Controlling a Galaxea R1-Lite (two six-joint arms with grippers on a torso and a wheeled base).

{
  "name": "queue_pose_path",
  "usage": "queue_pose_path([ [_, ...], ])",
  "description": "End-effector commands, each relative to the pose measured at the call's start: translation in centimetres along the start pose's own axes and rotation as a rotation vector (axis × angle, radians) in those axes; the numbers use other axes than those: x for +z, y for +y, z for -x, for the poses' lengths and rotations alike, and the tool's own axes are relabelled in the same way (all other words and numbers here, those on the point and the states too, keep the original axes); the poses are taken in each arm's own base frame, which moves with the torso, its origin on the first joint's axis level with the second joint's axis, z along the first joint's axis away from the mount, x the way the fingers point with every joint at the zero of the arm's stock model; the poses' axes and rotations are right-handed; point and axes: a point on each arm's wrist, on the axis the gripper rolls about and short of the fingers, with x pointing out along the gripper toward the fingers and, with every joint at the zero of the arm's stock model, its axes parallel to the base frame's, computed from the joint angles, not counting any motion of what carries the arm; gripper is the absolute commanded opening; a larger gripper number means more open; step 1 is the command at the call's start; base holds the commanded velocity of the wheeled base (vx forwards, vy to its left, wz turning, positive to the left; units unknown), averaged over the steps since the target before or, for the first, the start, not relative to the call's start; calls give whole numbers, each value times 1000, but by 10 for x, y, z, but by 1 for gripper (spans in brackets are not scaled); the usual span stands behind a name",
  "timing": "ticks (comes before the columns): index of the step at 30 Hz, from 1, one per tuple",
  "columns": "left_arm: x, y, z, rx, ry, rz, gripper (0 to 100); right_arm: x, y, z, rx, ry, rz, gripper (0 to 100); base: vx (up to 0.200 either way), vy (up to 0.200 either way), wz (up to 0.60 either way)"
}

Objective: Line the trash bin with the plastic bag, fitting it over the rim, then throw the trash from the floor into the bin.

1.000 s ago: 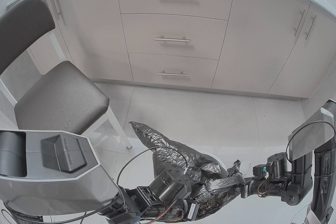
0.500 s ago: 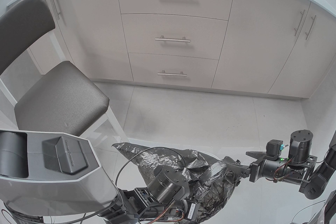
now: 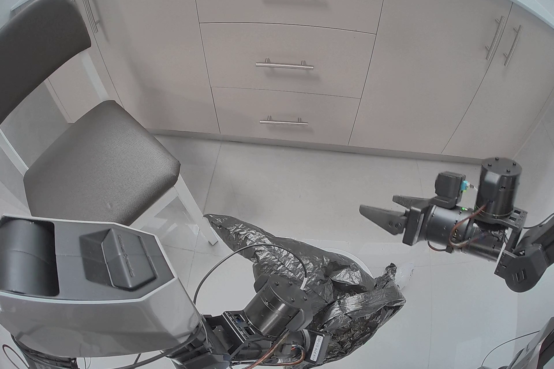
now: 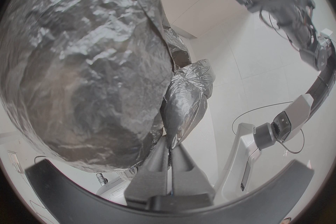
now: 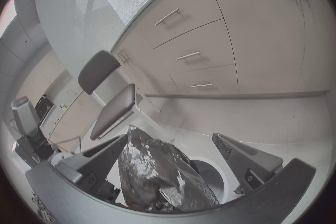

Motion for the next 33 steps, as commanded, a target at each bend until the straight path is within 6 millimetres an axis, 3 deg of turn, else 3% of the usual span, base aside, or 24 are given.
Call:
queue_pose_path([
  [1, -2, 1, -3, 2, 8, 0, 0, 0, 5, -53, 38, 37, -66, 100, 0, 0, 0],
  [2, -2, 1, -3, 2, 8, 0, 0, 0, 5, -53, 38, 37, -66, 100, 0, 0, 0],
  [3, -3, 2, -3, 4, 10, 0, 0, -7, 11, -70, 60, 69, -89, 100, 0, 0, 0],
  [5, -3, 2, -3, 4, 10, 0, 0, -14, 19, -84, 80, 101, -99, 100, 0, 0, 0],
  [10, -1, 1, -1, -2, -2, 1, 0, -36, 30, -108, 93, 177, -90, 100, 0, 0, 0],
  [16, -4, 2, 1, -21, -31, -1, 0, -49, 40, -116, 117, 214, -75, 100, 0, 0, 0],
  [23, -4, 1, 1, -22, -33, 0, 0, -44, 43, -111, 122, 207, -81, 100, 0, 0, 0],
  [33, -3, 2, 1, -22, -35, 4, 0, -71, 42, -120, 61, 290, -8, 100, 0, 0, 0],
])
